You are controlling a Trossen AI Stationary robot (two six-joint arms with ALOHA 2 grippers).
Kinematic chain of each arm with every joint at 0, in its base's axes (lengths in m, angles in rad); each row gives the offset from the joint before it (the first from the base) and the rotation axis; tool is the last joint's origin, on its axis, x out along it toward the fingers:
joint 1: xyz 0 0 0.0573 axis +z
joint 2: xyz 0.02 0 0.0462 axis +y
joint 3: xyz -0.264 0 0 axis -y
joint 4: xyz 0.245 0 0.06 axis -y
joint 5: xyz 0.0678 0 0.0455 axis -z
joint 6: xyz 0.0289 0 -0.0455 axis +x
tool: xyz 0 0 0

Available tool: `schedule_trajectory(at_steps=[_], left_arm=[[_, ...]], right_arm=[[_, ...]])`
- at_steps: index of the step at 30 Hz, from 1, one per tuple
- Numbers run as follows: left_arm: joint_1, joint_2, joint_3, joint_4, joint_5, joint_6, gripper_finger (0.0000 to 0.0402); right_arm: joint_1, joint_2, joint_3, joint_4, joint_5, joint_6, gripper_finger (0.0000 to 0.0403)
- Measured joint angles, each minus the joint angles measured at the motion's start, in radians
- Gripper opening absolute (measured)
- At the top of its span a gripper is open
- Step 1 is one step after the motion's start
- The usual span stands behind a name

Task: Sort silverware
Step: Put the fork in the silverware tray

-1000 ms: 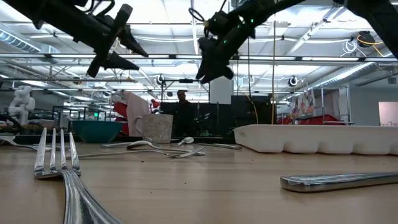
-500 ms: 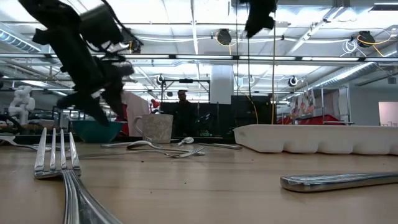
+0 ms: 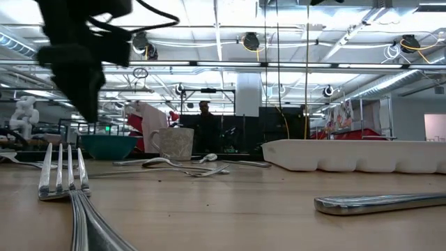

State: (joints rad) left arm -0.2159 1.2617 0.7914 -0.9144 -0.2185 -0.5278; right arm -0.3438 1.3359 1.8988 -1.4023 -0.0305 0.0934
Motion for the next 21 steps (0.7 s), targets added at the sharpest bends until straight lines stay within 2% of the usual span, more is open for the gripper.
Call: schedule_trajectory(at_steps=[6,15,18,21], left_arm=[[-0.137,0.001,-0.014,-0.169,0.001,-0.092,0.0205],[-0.212,-0.007,-0.034,-0.172,-0.01,-0.181,0.0205],[-0.211,-0.034,-0.09,-0.184,-0.008,-0.347,0.0205],[-0.205,-0.078,-0.123,-0.251,-0.001,-0.659,0.0205]], right_arm=[[0.0,-0.053,-0.08,-0.01,0.008,0.018,0.0144],[0.0,-0.088,-0.267,0.018,0.006,0.019,0.0144],[0.0,-0.088,-0.325,0.051,0.001,0.018,0.0144],[0.0,-0.089,-0.367,0.072,-0.022,0.015,0.0144]])
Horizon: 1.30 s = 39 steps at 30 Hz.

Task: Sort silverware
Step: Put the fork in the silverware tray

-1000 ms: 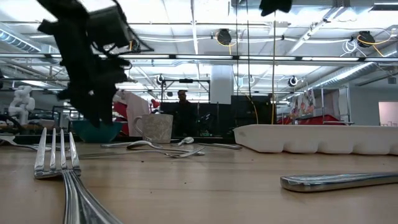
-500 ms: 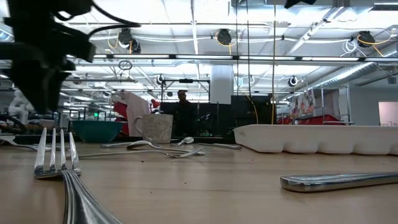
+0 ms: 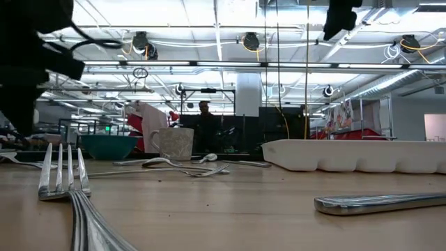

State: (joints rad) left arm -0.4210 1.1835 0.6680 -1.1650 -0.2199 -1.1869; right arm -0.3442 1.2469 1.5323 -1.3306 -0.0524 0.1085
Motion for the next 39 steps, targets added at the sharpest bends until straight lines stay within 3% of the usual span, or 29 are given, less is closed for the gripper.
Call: schedule_trajectory(at_steps=[4,15,24,29,36,39], left_arm=[[0.0,-0.058,0.004,0.034,0.009,-0.466,0.0205],[-0.013,0.013,0.017,-0.013,-0.001,-1.147,0.0205],[0.007,0.207,0.022,0.012,0.075,-1.207,0.0205],[0.059,0.292,0.069,0.001,-0.009,-1.17,0.0205],[0.054,0.301,0.074,-0.011,-0.048,-1.163,0.0205],[0.029,0.261,0.074,-0.004,-0.041,-1.235,0.0205]], right_arm=[[0.0,-0.001,-0.013,0.003,-0.005,-0.013,0.0144],[0.0,-0.029,-0.014,0.022,-0.005,-0.041,0.0144],[0.0,-0.057,-0.014,0.025,-0.005,-0.087,0.0144],[0.0,-0.074,-0.014,0.025,-0.005,-0.106,0.0144],[0.0,-0.096,-0.014,0.025,-0.005,-0.113,0.0144],[0.0,-0.099,-0.014,0.025,-0.004,-0.105,0.0144]])
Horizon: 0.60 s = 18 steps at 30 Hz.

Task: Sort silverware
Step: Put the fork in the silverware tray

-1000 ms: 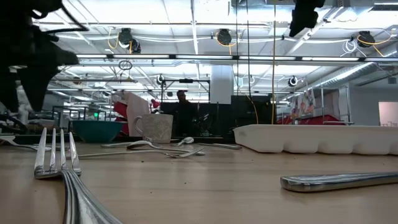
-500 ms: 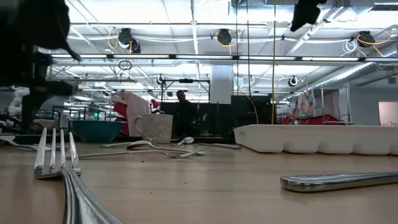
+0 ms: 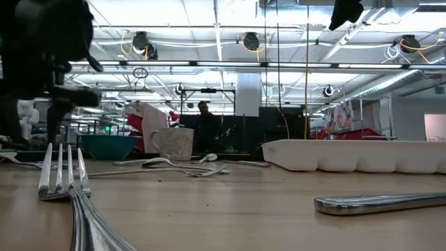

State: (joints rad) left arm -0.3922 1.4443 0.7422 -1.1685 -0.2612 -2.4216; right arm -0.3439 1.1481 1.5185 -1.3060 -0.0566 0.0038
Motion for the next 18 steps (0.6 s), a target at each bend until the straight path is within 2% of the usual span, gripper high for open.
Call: schedule_trajectory(at_steps=[5,8,12,14,16,18], left_arm=[[-0.005,-0.012,0.0,-0.009,-0.022,-0.079,0.0205],[-0.006,-0.012,0.0,-0.018,-0.079,0.034,0.0205],[-0.03,-0.05,0.005,-0.026,-0.067,0.058,0.0205],[-0.064,-0.058,0.013,-0.067,-0.141,0.187,0.0205],[-0.099,-0.061,0.024,-0.069,-0.258,0.411,0.0205],[-0.109,-0.06,0.03,-0.024,-0.289,0.648,0.0205]], right_arm=[[0.0,0.0,0.0,0.0,0.0,0.032,0.0144],[0.0,0.0,0.0,0.004,0.001,0.052,0.0144],[0.0,0.0,0.0,0.006,0.001,0.074,0.0144],[0.0,0.0,0.0,0.009,0.003,0.074,0.0144],[0.0,0.0,0.0,0.01,0.004,0.083,0.0144],[0.0,0.0,0.0,0.013,0.004,0.092,0.0144]])
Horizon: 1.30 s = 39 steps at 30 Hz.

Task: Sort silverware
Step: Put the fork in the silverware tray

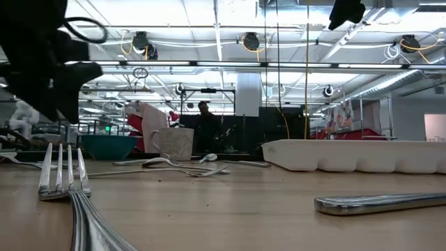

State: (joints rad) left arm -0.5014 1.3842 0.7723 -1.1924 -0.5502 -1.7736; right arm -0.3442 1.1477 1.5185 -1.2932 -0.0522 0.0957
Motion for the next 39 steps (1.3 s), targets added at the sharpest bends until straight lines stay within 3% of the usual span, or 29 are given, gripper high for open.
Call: schedule_trajectory(at_steps=[6,16,22,27,34,39], left_arm=[[0.01,0.0,0.0,0.088,0.134,0.75,0.0205],[0.113,0.001,0.0,0.254,0.263,1.309,0.0205],[0.197,-0.003,-0.001,0.149,0.495,1.412,0.0205],[0.201,-0.075,-0.009,-0.002,0.447,1.475,0.0205],[0.2,-0.293,-0.05,0.06,0.475,1.465,0.0205],[0.2,-0.357,-0.08,0.061,0.541,1.44,0.0205]], right_arm=[[0.0,0.0,0.0,0.035,0.0,0.002,0.0144],[0.0,0.0,0.0,0.111,-0.001,0.088,0.0144],[0.0,0.0,0.0,0.109,-0.001,0.138,0.0144],[0.0,0.0,0.0,0.108,-0.001,0.159,0.0144],[0.0,0.0,0.0,0.108,-0.001,0.181,0.0144],[0.0,0.0,0.0,0.109,-0.001,0.181,0.0144]])
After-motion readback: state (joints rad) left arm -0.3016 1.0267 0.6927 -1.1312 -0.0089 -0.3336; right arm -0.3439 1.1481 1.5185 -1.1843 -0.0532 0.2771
